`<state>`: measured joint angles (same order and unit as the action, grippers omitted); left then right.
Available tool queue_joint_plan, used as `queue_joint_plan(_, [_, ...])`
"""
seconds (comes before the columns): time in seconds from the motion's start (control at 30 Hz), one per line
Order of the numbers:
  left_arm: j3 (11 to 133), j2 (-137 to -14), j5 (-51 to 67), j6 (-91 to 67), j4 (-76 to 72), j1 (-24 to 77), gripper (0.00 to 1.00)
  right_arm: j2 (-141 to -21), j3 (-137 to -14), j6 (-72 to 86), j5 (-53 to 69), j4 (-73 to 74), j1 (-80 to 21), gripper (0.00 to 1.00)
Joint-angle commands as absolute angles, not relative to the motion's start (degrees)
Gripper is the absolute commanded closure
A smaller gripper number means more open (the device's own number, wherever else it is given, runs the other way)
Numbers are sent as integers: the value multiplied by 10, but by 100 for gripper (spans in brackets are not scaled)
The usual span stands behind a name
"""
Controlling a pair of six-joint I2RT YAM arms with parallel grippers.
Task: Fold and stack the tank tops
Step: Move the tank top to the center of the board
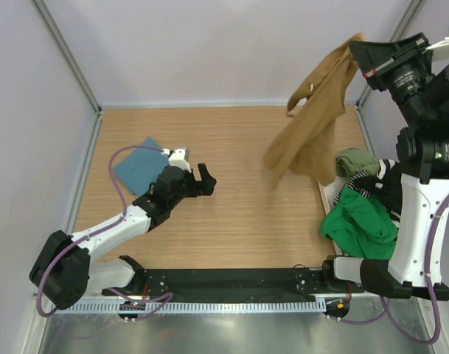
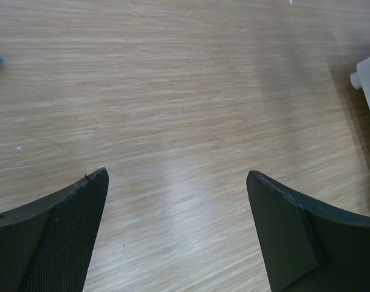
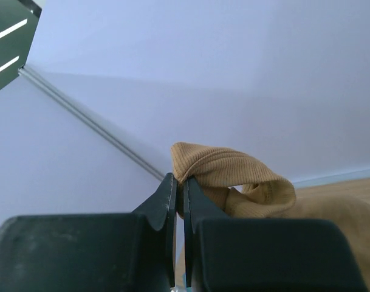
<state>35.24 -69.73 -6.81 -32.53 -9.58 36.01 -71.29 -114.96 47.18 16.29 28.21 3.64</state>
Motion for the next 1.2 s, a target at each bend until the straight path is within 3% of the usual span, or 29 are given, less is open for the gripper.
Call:
queue_joint_plan(0.0, [345,-656,-151,-319,-112,361,4,-735,-1173,500,278,264,22,99])
queue_joint_plan(0.07, [344,-637,-217,-344,-78,361,0,-760,-1182,498,323,282,0,99])
queue_joint_plan(0.17, [318,-584,-336,-386,-49,360,0,-767,-1174,440,277,317,-104,99])
queue_joint_plan(0.33, [283,-545,-319,-376,-100,360,0,-817,-1179,400,265,365,-226,99])
queue_joint_plan(0.57, [290,-519,-338,-361,-69,360,0,-901,-1279,327,243,431,-354,99])
queue_joint_plan(0.67, [288,-498,-360,-371,-48,360,1,-898,-1303,309,284,432,-366,99])
queue_joint_plan(0.77, [286,-481,-371,-378,-36,360,0,-867,-1276,284,209,448,-365,99])
queue_joint_plan(0.97, [285,-472,-373,-377,-33,360,1,-783,-1086,281,-44,462,-307,99])
queue_joint_plan(1.13, [291,-488,-367,-378,-33,360,0,-709,-828,287,-146,396,-219,98])
queue_joint_plan(1.17, [294,-491,-365,-378,-33,360,0,-701,-806,290,-176,400,-216,72])
